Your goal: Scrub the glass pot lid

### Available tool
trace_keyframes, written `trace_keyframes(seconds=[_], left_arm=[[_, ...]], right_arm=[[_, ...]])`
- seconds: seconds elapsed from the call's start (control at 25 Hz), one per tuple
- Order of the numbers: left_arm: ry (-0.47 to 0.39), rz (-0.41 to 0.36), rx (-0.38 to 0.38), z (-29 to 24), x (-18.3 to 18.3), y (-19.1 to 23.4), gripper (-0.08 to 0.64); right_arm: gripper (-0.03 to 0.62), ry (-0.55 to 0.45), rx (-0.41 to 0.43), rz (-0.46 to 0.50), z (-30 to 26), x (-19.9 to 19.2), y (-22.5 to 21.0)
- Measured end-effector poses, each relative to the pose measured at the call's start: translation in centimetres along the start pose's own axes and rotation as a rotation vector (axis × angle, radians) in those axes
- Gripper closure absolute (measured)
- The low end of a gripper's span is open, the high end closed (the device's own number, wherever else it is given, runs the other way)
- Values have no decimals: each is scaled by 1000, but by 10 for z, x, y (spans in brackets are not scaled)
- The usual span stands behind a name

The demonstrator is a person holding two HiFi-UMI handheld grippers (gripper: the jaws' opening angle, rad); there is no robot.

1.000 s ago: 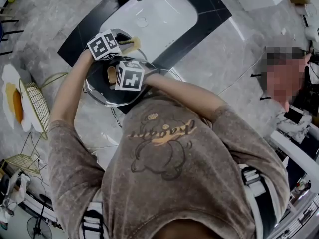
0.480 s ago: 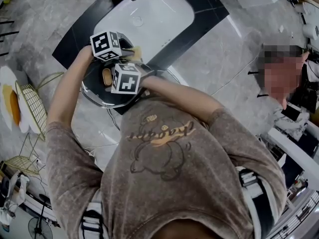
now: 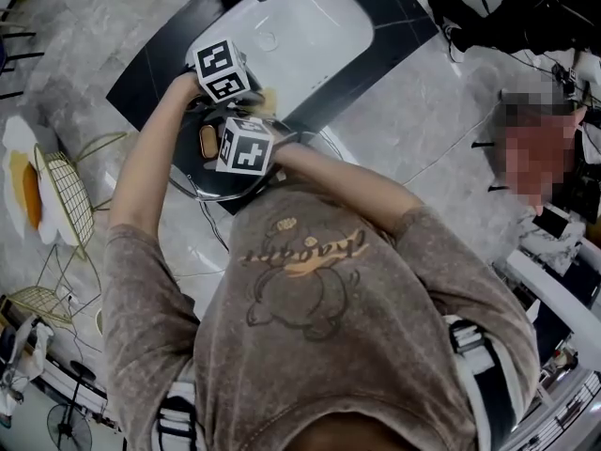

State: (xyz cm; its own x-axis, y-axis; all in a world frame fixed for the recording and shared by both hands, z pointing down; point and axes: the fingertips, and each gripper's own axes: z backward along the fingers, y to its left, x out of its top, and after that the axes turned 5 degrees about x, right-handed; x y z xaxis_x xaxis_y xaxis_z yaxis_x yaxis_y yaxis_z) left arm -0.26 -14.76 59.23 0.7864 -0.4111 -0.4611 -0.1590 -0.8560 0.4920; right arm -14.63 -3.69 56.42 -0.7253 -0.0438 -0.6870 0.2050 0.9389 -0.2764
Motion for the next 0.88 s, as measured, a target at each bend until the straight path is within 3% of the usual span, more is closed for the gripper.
trace_keyframes(seconds=[0.16, 0.36, 0.48, 0.72, 0.88], left_arm=[[-72, 70, 124, 12, -1, 13, 506], [-210, 221, 427, 59, -17, 47, 506], [-260, 302, 555, 88, -36, 50, 506], [-460, 488, 763, 151, -69, 20, 506], [-579, 559, 901, 193, -90, -23, 506]], right_arm=[[230, -12, -28, 9, 2, -1, 1], [239, -33, -63, 18, 14, -4, 2], [245, -62, -69, -4, 27, -6, 3], [269, -121, -114, 5, 68, -4, -10], [295, -174, -147, -14, 104, 1, -22]])
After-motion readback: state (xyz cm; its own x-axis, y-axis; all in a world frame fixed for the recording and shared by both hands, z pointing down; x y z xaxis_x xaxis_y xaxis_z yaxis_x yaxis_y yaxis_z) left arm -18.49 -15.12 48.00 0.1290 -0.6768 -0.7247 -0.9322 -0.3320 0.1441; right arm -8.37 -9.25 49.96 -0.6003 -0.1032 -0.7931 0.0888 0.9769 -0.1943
